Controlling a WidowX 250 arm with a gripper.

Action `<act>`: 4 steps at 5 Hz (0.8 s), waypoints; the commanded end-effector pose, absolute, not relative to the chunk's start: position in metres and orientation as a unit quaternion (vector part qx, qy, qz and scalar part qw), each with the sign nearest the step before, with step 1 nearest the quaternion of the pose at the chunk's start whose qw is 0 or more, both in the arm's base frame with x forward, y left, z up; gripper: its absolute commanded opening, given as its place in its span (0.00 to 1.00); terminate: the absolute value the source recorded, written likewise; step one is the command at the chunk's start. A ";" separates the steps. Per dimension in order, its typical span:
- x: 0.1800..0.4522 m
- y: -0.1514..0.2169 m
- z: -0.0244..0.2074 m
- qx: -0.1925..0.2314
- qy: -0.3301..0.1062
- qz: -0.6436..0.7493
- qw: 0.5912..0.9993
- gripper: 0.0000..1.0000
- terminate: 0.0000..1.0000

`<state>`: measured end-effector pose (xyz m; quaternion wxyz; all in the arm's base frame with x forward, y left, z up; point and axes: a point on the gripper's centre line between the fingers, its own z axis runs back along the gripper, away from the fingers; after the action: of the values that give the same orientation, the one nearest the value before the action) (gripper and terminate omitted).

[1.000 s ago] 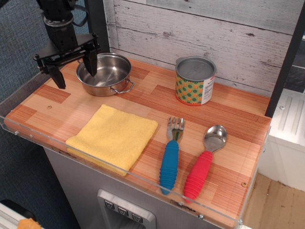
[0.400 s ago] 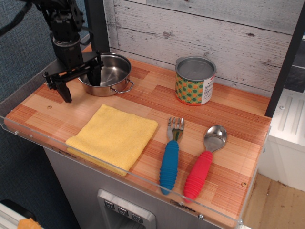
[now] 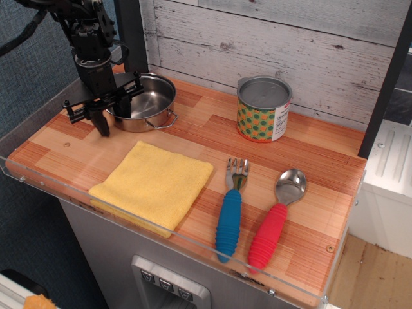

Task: Move the pot onto the yellow napkin

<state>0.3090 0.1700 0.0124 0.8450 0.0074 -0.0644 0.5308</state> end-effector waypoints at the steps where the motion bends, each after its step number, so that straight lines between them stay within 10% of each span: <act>1: 0.299 0.179 0.037 -0.009 -0.109 0.528 0.842 0.00 0.00; 4: 0.292 0.166 0.072 -0.027 -0.158 0.511 0.845 0.00 0.00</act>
<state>0.2946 0.1631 0.0564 0.8488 -0.0271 -0.1295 0.5118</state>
